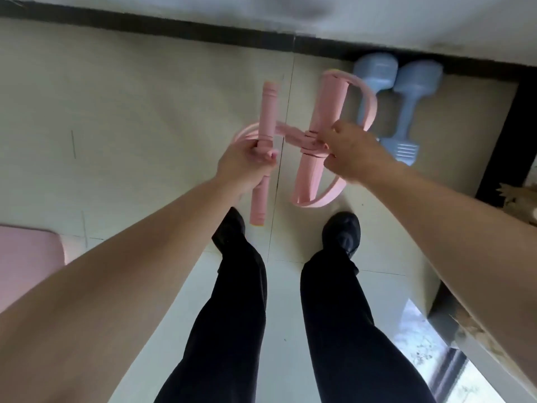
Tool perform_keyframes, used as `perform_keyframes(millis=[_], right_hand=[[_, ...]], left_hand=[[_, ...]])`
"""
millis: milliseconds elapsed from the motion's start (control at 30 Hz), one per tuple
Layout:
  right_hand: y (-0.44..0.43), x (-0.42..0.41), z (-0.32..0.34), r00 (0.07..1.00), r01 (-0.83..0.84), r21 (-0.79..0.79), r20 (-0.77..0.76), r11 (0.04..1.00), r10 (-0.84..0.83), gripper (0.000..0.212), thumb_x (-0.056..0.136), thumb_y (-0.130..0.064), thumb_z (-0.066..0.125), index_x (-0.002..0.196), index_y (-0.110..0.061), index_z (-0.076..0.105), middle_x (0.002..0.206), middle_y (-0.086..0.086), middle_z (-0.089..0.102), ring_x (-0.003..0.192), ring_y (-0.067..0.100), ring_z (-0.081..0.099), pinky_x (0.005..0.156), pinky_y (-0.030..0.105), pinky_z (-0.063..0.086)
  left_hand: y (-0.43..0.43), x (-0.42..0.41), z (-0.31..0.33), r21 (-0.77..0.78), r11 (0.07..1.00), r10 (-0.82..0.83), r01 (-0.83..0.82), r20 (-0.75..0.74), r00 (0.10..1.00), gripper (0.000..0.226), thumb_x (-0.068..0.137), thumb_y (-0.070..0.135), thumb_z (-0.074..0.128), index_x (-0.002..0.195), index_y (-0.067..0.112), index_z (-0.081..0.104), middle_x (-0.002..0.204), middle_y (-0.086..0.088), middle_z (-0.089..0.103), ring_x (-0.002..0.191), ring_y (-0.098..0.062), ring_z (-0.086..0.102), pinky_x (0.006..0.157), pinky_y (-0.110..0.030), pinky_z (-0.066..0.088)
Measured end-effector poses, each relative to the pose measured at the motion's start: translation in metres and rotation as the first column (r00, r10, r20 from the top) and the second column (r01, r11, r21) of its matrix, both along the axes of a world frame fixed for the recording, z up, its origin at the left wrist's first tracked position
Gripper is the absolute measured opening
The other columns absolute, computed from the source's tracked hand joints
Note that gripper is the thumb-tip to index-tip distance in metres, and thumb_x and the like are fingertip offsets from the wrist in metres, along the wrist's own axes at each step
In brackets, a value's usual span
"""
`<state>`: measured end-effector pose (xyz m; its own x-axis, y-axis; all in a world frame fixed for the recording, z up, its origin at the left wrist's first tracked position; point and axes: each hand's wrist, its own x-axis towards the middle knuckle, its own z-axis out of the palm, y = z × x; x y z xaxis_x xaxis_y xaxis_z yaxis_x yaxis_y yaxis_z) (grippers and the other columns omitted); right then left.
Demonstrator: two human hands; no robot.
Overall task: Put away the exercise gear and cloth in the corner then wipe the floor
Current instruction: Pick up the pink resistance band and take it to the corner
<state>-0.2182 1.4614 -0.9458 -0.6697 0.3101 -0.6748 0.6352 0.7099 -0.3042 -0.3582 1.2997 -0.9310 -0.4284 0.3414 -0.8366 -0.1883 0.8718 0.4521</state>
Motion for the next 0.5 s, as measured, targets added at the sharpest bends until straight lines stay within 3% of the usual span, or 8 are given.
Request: perform_keyframes(millis=[100,200,267,367,433,500], right_hand=[[0.010,-0.015,-0.054,0.999,-0.041,0.049,-0.009,0.998,0.041,0.041,0.092,-0.006,0.054,0.133,-0.008,0.053,0.126,0.018,0.051,0.119,0.038,0.046,0.090,0.041,0.041],[0.023,-0.018,-0.095,0.986,-0.056,0.119,-0.147,0.991,0.073,0.032,0.089,0.000,0.053,0.121,-0.003,0.060,0.124,0.021,0.053,0.119,0.041,0.046,0.096,0.048,0.044],[0.035,-0.011,-0.119,0.964,-0.109,0.173,-0.222,0.979,0.147,0.027,0.086,0.005,0.056,0.111,-0.002,0.062,0.119,0.022,0.056,0.115,0.044,0.050,0.095,0.051,0.046],[0.050,0.001,-0.142,0.966,-0.175,0.271,-0.139,0.946,0.219,0.037,0.086,0.004,0.063,0.120,-0.007,0.061,0.128,0.018,0.058,0.128,0.045,0.045,0.100,0.054,0.045],[0.053,0.007,-0.149,0.981,-0.163,0.252,-0.058,0.954,0.183,0.055,0.086,0.002,0.066,0.136,-0.017,0.054,0.147,0.010,0.049,0.143,0.043,0.029,0.108,0.054,0.036],[0.052,0.010,-0.150,0.990,-0.117,0.218,-0.052,0.969,0.132,0.059,0.091,-0.004,0.063,0.145,-0.020,0.046,0.158,0.009,0.035,0.150,0.038,0.014,0.115,0.053,0.027]], left_hand=[[0.008,-0.007,-0.057,-0.015,0.999,0.030,-0.030,-0.054,0.998,0.019,0.081,0.023,0.075,0.092,0.037,0.067,0.088,0.011,0.070,0.084,-0.013,0.071,0.071,-0.033,0.062],[0.021,-0.010,-0.094,0.065,0.994,0.102,-0.091,-0.182,0.978,0.025,0.081,0.026,0.075,0.105,0.026,0.070,0.082,0.012,0.070,0.068,-0.004,0.068,0.066,-0.028,0.061],[0.029,-0.009,-0.113,0.090,0.994,0.085,-0.062,-0.285,0.955,0.029,0.076,0.030,0.072,0.104,0.021,0.070,0.082,0.007,0.072,0.069,-0.014,0.069,0.065,-0.032,0.060],[0.042,0.001,-0.144,0.187,0.980,-0.012,0.071,-0.301,0.954,0.017,0.073,0.018,0.059,0.089,0.016,0.065,0.073,0.005,0.066,0.062,-0.025,0.062,0.060,-0.040,0.056],[0.054,0.010,-0.157,0.181,0.964,-0.138,0.194,-0.283,0.949,0.019,0.081,0.005,0.054,0.086,0.022,0.060,0.082,0.005,0.063,0.070,-0.013,0.056,0.069,-0.030,0.049],[0.058,0.018,-0.164,0.107,0.965,-0.209,0.240,-0.238,0.948,0.030,0.089,0.011,0.050,0.112,0.024,0.064,0.113,0.002,0.065,0.096,-0.010,0.059,0.082,-0.021,0.043]])
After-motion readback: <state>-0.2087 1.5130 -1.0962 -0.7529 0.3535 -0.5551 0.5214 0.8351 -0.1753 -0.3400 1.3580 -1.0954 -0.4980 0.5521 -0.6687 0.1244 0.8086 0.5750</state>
